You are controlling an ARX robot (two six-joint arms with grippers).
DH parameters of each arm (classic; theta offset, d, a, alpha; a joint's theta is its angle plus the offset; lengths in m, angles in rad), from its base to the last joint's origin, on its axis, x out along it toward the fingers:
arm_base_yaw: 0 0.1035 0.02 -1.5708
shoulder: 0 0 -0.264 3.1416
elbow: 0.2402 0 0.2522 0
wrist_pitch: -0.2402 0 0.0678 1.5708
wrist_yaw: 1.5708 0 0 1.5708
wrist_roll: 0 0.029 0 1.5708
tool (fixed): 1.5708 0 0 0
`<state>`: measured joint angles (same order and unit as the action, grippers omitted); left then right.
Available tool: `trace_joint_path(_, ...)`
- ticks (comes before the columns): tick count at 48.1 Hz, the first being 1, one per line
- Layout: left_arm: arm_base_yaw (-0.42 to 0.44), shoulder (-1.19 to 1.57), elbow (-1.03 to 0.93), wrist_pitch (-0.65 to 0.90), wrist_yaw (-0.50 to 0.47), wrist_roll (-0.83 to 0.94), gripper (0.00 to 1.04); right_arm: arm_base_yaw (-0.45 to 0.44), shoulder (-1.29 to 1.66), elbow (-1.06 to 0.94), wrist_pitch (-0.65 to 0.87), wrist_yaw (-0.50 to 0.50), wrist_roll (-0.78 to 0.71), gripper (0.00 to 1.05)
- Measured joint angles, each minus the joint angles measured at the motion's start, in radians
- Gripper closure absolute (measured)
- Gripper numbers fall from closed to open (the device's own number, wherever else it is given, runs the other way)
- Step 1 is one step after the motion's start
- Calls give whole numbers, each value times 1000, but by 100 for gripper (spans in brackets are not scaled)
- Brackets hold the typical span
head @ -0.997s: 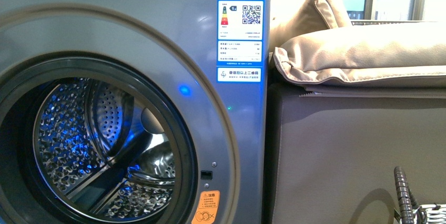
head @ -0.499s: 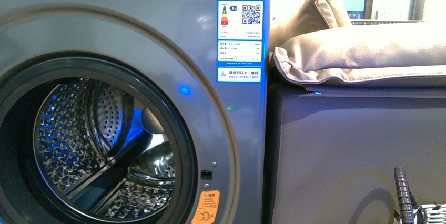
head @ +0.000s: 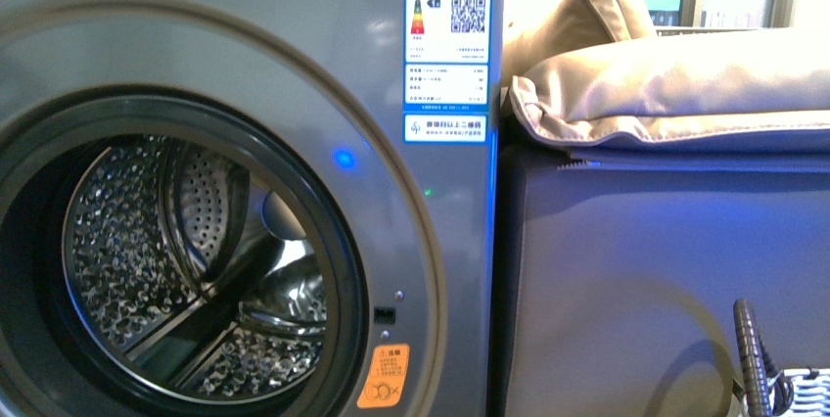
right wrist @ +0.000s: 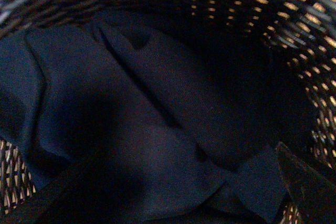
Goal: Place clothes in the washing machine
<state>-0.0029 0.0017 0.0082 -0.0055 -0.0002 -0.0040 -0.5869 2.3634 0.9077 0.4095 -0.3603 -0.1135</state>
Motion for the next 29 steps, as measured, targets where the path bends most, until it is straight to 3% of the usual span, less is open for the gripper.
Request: trace_joint_path(29,0,0,0,0,0,0,7,29,342,116,37,64,-46,8)
